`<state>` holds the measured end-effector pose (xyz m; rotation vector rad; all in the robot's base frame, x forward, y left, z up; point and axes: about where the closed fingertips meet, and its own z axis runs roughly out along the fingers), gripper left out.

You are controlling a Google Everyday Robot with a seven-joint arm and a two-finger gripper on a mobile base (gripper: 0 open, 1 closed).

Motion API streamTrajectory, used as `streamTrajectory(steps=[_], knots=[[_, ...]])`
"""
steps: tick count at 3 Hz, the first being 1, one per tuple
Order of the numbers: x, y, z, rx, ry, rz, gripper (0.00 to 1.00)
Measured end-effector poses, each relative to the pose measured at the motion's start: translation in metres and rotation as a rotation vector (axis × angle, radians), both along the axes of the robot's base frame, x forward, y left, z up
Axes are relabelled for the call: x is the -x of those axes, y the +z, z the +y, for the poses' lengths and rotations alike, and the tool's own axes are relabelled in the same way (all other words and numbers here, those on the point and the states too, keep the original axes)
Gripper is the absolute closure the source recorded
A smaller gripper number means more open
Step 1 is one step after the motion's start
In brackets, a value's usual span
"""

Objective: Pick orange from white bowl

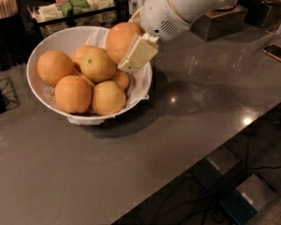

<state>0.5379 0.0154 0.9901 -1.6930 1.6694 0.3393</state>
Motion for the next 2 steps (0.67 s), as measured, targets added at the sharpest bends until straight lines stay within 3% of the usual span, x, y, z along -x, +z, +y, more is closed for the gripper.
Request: streamTrajectory(steps=[1, 2], knots=[[0.0069, 0.0228, 0.0023, -0.004, 0.056, -0.044, 1.0], [0.0071, 0.0237, 0.0024, -0.004, 0.058, -0.047, 1.0]])
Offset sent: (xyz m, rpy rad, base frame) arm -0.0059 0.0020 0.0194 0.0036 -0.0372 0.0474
